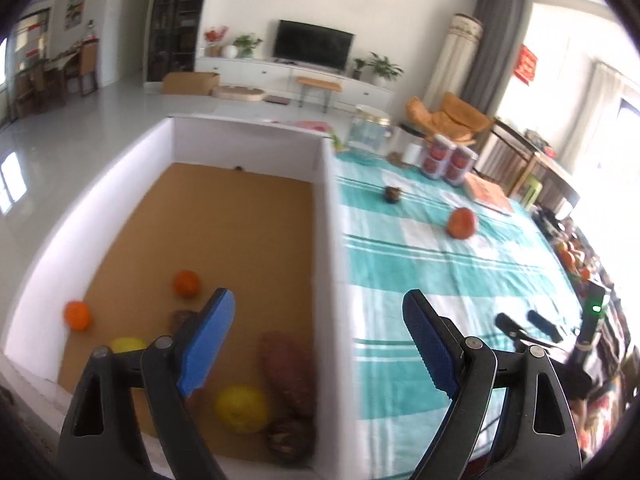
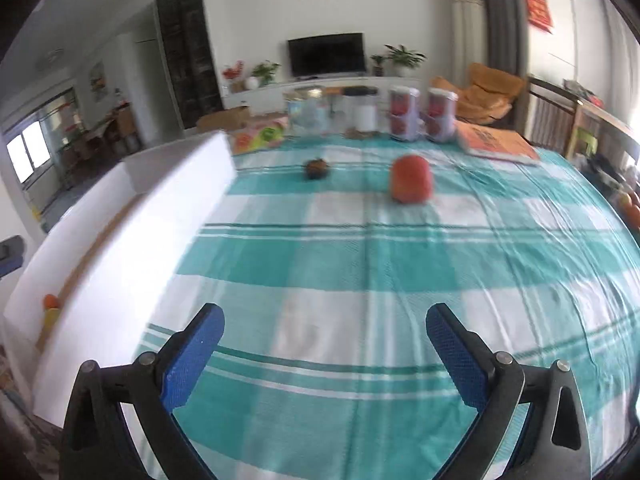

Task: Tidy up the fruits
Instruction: 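Move both empty tools back over the table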

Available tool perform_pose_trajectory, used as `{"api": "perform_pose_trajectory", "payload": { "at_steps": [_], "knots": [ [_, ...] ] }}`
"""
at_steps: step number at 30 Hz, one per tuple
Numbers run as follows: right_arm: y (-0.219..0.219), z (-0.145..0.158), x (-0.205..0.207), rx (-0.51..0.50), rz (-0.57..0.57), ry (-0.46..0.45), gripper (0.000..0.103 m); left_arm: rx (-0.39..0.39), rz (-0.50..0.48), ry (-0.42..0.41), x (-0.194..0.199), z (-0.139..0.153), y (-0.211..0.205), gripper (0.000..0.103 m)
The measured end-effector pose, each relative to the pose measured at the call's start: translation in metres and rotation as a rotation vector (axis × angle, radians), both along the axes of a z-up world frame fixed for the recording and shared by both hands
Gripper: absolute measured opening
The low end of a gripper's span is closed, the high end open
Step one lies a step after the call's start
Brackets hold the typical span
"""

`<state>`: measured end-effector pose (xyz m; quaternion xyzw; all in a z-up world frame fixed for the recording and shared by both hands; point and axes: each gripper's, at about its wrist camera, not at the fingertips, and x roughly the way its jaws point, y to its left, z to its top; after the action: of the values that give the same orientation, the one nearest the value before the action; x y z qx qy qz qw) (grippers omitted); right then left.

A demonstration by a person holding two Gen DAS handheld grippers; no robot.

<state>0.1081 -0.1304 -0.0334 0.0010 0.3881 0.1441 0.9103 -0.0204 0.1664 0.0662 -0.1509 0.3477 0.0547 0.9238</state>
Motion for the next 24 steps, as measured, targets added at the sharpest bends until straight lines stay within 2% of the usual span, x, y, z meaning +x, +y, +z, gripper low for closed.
{"api": "perform_pose_trajectory", "payload": {
  "at_steps": [3,4,6,8,11,14,18,24],
  "knots": [
    [-0.054,-0.017,0.004,0.031,-0.145,0.003,0.101,0.013,-0.177,0.002,0.009,0.004,-0.057,0.089],
    [-0.068,-0.02,0.003,0.072,-0.2,0.02,0.101,0.012,-0.238,0.011,0.015,0.003,-0.076,0.091],
    [-0.087,-0.017,0.002,0.162,-0.242,0.021,0.101,-0.017,-0.358,0.051,0.029,-0.007,-0.11,0.092],
    [-0.093,-0.016,0.003,0.166,-0.28,0.015,0.101,-0.025,-0.418,0.102,0.046,-0.024,-0.138,0.092],
    [-0.097,-0.026,0.007,0.193,-0.287,0.07,0.101,0.072,-0.404,0.152,0.08,-0.061,-0.165,0.092],
    [-0.098,-0.032,0.01,0.205,-0.306,0.085,0.101,0.183,-0.348,0.199,0.104,-0.095,-0.178,0.092],
    [-0.101,-0.036,0.012,0.221,-0.311,0.099,0.101,0.198,-0.304,0.24,0.127,-0.12,-0.177,0.092],
    [-0.094,-0.041,0.015,0.205,-0.297,0.119,0.101,0.254,-0.268,0.246,0.137,-0.129,-0.176,0.092]
  ]
}}
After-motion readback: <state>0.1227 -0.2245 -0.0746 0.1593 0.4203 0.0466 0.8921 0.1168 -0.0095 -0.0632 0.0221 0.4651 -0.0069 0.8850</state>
